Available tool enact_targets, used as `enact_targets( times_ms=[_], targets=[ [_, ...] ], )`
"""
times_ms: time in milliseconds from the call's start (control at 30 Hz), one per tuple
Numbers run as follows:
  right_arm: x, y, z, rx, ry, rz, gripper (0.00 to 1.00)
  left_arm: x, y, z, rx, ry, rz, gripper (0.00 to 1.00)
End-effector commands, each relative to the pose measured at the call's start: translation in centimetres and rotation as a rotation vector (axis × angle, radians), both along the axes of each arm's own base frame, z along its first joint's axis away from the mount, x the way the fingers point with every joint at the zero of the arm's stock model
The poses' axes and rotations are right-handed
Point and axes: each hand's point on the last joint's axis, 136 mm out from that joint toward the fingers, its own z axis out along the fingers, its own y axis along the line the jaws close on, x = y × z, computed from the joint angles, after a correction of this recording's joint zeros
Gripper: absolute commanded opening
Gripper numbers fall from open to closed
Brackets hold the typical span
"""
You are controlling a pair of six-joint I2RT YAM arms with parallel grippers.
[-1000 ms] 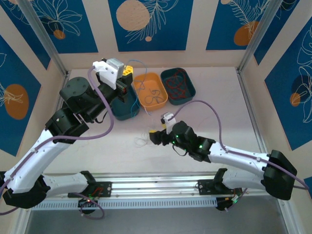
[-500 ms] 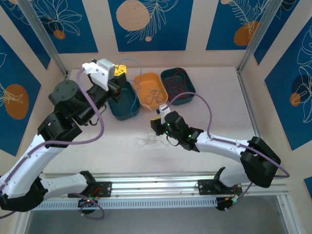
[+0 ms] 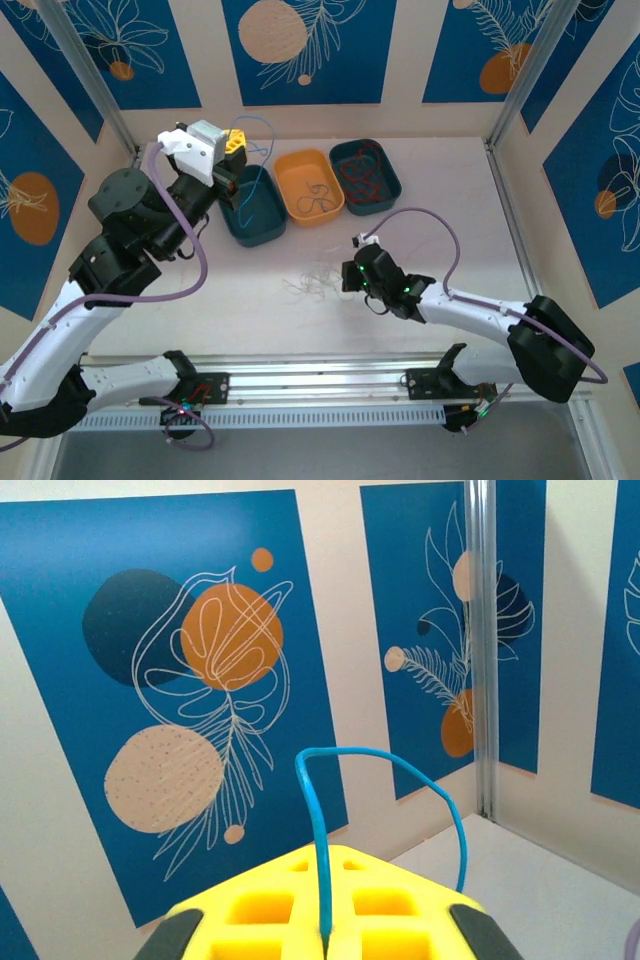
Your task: Untangle the cables
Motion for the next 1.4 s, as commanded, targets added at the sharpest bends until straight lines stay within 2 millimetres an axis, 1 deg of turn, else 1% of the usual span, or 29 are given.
enact_targets(
  times_ms=[0,67,133,267,467,633,767,1000,1167,1367],
  targets=[
    [-0.5,-2.1,-1.2,-0.020,0.057,-0.085,0.00,0.0,1.5,2.3,-0.024,-0.065,0.058,0.00],
    [-0.8,-2.5,-1.3,-0.025,0.064,-0.088,0.00,0.1,1.4,2.5,-0.022,-0.068,0.058,0.00],
    [-1.0,-2.7,-1.0,-0.022,0.066,-0.088,0.00,0.3,1.0,2.4,-0.014,-0.062,0.055,0.00],
    [-1.4,-3.5,-0.1,-0.019,0.074,-0.115,0.00,1.9,-0.1,1.2,0.030,-0.022,0.069,0.00],
    [-2.5,-5.1,1.3,-0.025,0.104,-0.149,0.00,5.2,-2.2,-1.4,0.078,0.072,0.062,0.00],
    [-3.0,-6.2,2.1,-0.009,0.150,-0.174,0.00,9.1,-3.7,-4.1,0.046,0.191,0.007,0.00],
    [-3.0,-6.1,2.9,0.007,0.168,-0.172,0.00,12.9,-4.6,-7.1,0.008,0.297,-0.027,0.00],
    [-2.6,-5.7,4.1,0.010,0.167,-0.157,0.00,19.4,-6.6,-14.2,0.033,0.474,0.011,0.00],
    [-2.6,-5.5,4.1,0.015,0.179,-0.158,0.00,22.8,-7.9,-18.7,0.008,0.589,0.012,0.00],
    [-2.5,-5.4,4.1,0.030,0.188,-0.163,0.00,26.2,-8.2,-22.9,-0.041,0.699,0.041,0.00]
  ],
)
